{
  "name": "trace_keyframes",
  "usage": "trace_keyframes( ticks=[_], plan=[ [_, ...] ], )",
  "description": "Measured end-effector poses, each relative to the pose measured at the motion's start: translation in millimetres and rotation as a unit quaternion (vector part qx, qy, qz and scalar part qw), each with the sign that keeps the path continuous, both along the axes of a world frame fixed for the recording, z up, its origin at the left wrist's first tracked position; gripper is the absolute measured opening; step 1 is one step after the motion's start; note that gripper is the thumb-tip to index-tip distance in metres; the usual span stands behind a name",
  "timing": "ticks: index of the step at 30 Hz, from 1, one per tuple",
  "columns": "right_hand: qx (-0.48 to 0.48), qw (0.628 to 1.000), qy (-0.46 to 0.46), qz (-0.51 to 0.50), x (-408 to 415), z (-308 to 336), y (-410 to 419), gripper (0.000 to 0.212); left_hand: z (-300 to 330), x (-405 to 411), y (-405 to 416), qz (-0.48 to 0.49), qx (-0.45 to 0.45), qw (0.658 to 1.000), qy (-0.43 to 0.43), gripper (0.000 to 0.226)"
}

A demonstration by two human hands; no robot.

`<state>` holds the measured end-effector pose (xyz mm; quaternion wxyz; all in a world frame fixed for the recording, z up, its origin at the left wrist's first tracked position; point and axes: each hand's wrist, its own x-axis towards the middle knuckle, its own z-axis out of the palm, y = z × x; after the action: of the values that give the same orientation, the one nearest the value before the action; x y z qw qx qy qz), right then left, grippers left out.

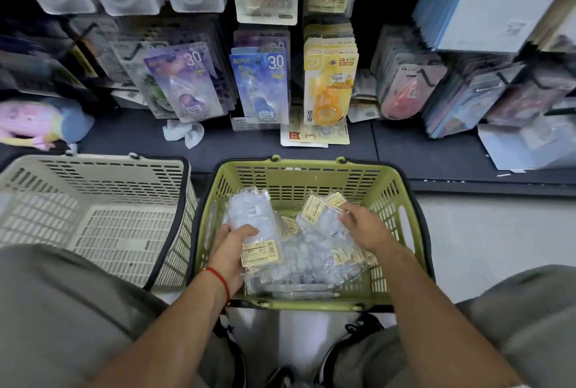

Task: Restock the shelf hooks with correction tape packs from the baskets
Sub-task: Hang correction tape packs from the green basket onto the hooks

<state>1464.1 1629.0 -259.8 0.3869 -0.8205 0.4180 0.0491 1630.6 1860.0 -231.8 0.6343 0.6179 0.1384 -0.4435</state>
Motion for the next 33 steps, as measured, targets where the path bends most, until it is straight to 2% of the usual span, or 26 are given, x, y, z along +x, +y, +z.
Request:
trace_keyframes(
  ticks=[2,4,6,7,9,12,15,17,19,22,24,26,28,30,33],
  plan=[
    [0.095,0.993,-0.063,-0.012,-2.1,36.6,-9.6,0.027,7.6,4.8,-3.8,-0.009,-0.023,1.000,0.006,0.021],
    [0.202,0.978,-0.057,0.017,-5.3,71.7,-20.5,0.018,15.3,6.6,-6.6,-0.026,-0.041,0.999,-0.002,0.020],
    [0.294,0.951,-0.047,0.084,-7.6,106.1,-27.2,0.036,20.9,7.3,-8.2,-0.040,-0.052,0.998,-0.012,0.018],
    [0.306,0.944,-0.040,0.118,-8.2,122.9,-28.4,0.048,22.7,7.8,-8.4,-0.046,-0.059,0.997,-0.014,0.017],
    [0.259,0.949,-0.022,0.178,-5.8,155.2,-25.0,0.055,27.9,8.6,-9.0,-0.064,-0.075,0.995,-0.007,0.023],
    [0.149,0.953,-0.004,0.262,4.3,186.8,-17.9,0.033,37.4,10.8,-13.6,-0.127,-0.087,0.988,0.007,0.060],
    [0.031,0.966,-0.062,0.248,21.7,195.1,-12.3,0.027,57.2,5.7,-20.5,-0.198,-0.104,0.975,0.012,0.080],
    [-0.040,0.968,-0.109,0.223,34.3,197.5,-6.6,0.036,66.2,-0.4,-25.7,-0.230,-0.133,0.964,-0.008,0.090],
    [-0.102,0.957,-0.139,0.232,45.9,202.0,-1.9,0.047,77.3,-5.4,-30.5,-0.257,-0.176,0.950,-0.037,0.089],
    [-0.245,0.920,-0.183,0.246,59.6,215.9,-0.3,0.053,98.1,-2.8,-41.5,-0.229,-0.220,0.946,-0.057,0.067],
    [-0.313,0.901,-0.230,0.191,64.9,226.6,-4.5,0.051,116.7,6.4,-50.6,-0.195,-0.236,0.949,-0.079,0.066],
    [-0.279,0.914,-0.289,0.066,68.0,235.5,-6.2,0.042,138.7,18.2,-60.9,-0.173,-0.247,0.947,-0.114,0.072],
    [-0.179,0.930,-0.317,-0.052,72.1,241.5,-6.0,0.038,163.0,30.1,-72.9,-0.168,-0.245,0.943,-0.152,0.083],
    [-0.081,0.940,-0.319,-0.092,76.8,244.0,-3.1,0.040,184.6,42.5,-86.3,-0.157,-0.250,0.938,-0.179,0.094],
    [-0.031,0.921,-0.377,-0.095,89.1,250.2,2.0,0.029,210.4,56.8,-106.8,-0.174,-0.278,0.917,-0.226,0.077]
  ],
)
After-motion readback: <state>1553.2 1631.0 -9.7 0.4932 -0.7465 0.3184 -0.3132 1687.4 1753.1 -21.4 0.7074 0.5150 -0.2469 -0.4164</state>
